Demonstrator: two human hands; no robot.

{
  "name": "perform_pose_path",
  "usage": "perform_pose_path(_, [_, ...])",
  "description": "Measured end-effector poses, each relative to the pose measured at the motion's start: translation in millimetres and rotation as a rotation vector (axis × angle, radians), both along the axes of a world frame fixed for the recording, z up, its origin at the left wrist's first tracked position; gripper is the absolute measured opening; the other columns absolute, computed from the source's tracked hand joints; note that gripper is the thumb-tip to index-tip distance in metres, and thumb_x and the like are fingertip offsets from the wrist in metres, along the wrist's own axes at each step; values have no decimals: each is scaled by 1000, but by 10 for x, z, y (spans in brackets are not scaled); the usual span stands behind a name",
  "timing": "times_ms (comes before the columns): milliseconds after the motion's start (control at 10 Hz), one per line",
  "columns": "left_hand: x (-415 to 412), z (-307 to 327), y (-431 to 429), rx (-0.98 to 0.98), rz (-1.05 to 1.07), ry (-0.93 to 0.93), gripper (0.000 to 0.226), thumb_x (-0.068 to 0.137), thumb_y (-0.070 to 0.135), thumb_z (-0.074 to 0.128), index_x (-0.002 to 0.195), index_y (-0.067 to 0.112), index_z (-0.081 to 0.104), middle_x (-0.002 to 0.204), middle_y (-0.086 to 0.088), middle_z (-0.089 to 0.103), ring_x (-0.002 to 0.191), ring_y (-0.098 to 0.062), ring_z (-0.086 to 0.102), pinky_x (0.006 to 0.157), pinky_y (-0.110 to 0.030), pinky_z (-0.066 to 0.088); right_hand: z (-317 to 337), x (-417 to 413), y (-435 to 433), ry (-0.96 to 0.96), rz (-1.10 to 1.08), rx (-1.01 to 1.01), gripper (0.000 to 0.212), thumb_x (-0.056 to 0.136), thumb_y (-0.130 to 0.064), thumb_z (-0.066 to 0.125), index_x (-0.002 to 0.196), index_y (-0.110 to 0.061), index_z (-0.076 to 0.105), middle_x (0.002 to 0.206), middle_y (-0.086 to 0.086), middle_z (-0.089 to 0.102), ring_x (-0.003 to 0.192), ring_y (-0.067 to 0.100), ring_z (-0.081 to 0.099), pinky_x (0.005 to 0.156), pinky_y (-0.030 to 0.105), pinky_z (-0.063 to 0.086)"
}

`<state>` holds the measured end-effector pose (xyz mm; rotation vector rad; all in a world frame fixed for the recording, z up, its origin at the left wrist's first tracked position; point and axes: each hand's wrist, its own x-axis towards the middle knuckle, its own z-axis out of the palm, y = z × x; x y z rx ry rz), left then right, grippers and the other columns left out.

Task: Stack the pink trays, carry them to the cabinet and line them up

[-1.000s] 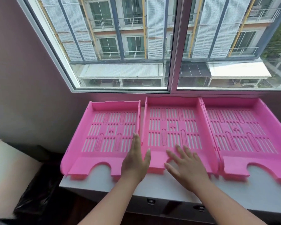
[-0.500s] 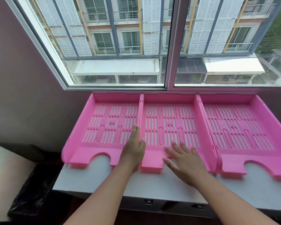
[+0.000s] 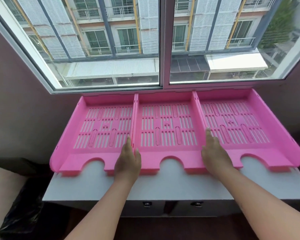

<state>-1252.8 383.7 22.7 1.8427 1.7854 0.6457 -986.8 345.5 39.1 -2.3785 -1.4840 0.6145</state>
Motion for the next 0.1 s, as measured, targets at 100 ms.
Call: perform_pose_path(100, [-105, 76, -29, -9, -48, 143, 87, 92, 51, 55, 156, 15, 10, 163, -6, 25, 146, -24, 31, 111, -42, 37, 115, 66, -77, -62, 92, 27, 82, 97, -50, 43, 157, -19, -2, 160, 11, 25, 139, 30, 39, 105, 48, 41])
